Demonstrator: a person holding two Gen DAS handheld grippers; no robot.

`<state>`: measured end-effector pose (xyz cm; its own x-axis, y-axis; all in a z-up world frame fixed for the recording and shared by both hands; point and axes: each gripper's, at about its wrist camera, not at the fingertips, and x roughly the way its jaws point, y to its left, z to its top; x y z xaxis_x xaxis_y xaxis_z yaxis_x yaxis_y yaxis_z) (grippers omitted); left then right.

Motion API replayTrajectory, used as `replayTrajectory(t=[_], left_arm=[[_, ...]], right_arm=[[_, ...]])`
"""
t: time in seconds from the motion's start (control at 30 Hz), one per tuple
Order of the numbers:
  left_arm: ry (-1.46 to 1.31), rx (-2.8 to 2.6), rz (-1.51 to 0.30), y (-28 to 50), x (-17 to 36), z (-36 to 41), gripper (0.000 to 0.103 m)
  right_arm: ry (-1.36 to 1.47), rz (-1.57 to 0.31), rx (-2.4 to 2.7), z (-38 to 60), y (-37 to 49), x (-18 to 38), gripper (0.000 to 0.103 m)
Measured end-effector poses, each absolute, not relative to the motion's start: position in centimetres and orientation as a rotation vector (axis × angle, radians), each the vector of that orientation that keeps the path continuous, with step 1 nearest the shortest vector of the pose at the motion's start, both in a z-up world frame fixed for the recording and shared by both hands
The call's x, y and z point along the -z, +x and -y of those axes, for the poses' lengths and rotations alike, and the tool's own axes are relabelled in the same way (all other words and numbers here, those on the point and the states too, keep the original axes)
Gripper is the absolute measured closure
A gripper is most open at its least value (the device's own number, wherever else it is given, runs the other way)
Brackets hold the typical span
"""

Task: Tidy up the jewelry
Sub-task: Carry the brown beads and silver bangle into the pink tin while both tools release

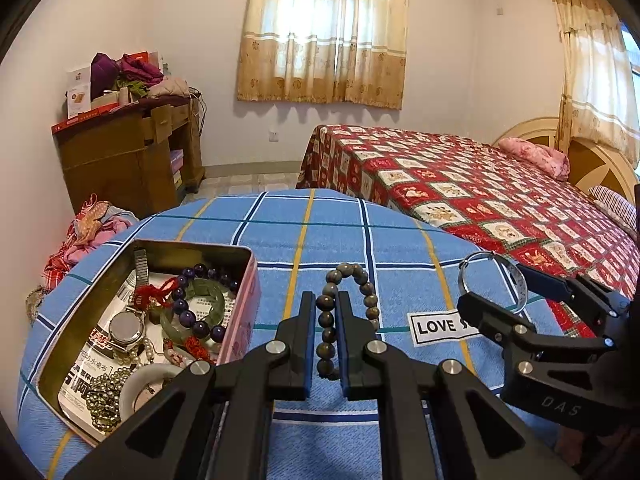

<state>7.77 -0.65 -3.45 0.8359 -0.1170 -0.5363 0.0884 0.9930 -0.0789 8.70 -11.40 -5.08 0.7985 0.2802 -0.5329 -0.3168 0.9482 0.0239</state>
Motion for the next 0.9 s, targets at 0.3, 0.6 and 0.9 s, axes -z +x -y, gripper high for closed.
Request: replayTrajectory(t=[0.3, 0.6, 0.9], left_arm=[[-0.051, 0.107, -0.526, 6.3, 1.7, 0.3, 0.094], [-0.062, 0.085, -0.510, 5.3, 0.1, -1.0, 0.094], [-0.083, 0.028, -0.519, 4.8, -0.9, -3.2, 0.094]], right_arm=[[-0.092, -0.552, -0.347, 10.4, 8.3, 4.9, 0.026], [-0.115, -0.543, -0.383, 8.6, 8.1, 4.5, 0.026], [-0.124, -0.528, -0.425, 7.0, 8.3, 3.6, 0.026]])
